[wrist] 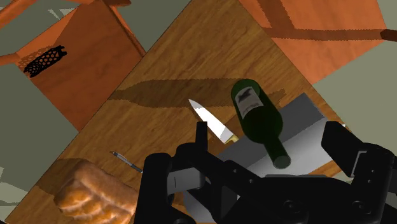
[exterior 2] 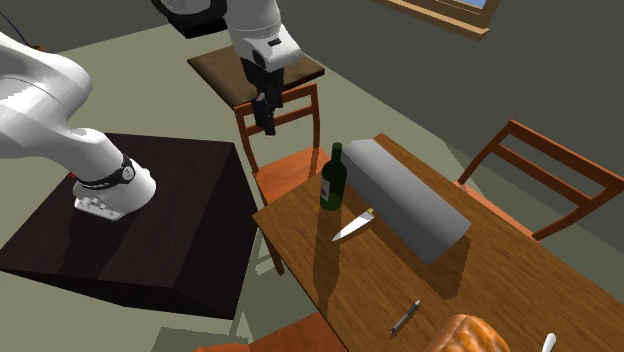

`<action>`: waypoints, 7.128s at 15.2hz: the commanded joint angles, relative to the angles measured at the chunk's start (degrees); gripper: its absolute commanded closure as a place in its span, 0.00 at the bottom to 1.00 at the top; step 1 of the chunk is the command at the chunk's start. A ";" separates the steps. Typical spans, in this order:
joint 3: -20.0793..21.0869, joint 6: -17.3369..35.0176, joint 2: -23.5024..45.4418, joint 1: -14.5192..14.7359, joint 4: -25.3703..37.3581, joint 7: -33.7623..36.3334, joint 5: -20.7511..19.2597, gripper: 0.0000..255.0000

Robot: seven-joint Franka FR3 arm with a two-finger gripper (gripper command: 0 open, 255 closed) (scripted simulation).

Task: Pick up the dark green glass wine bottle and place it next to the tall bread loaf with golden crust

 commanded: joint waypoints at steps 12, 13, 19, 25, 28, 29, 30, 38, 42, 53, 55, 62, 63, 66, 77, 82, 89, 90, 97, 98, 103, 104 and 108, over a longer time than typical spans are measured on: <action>2.26 15.84 27.56 2.31 14.31 6.20 -2.94 0.00; 2.23 16.54 29.74 2.59 15.98 6.65 -3.30 0.00; 1.87 19.34 37.78 3.75 21.80 8.05 -4.48 0.00; 1.53 22.28 41.33 4.13 22.40 8.39 -5.00 0.00; 1.53 22.28 41.33 4.13 22.40 8.39 -5.00 0.00; 1.53 22.28 41.33 4.13 22.40 8.39 -5.00 0.00; 1.53 22.28 41.33 4.13 22.40 8.39 -5.00 0.00; 1.53 22.28 41.32 4.13 22.39 8.38 -4.99 1.00; 1.53 22.28 41.33 4.13 22.40 8.39 -5.00 1.00; 2.12 15.75 35.39 3.66 23.02 7.99 -4.13 1.00; 2.20 14.50 34.41 3.60 23.29 7.92 -3.98 1.00; 2.44 10.02 31.26 3.40 24.65 7.72 -3.49 1.00; 2.47 9.37 30.85 3.37 24.89 7.69 -3.43 1.00; 2.54 7.38 29.67 3.31 25.70 7.62 -3.25 1.00; 2.71 -0.11 26.10 3.14 29.65 7.45 -2.72 1.00; 2.76 -3.63 24.90 3.10 31.98 7.43 -2.56 1.00; 2.80 -8.67 23.69 3.07 35.82 7.44 -2.41 1.00; 2.80 -9.40 23.57 3.06 36.43 7.45 -2.39 1.00; 2.83 -14.63 23.03 3.07 41.12 7.53 -2.35 1.00; 2.83 -15.39 23.00 3.08 41.86 7.55 -2.35 1.00; 2.86 -19.27 23.08 3.11 45.82 7.65 -2.38 1.00; 2.86 -20.06 23.14 3.13 46.67 7.68 -2.39 1.00; 2.88 -23.29 23.54 3.19 50.29 7.79 -2.47 1.00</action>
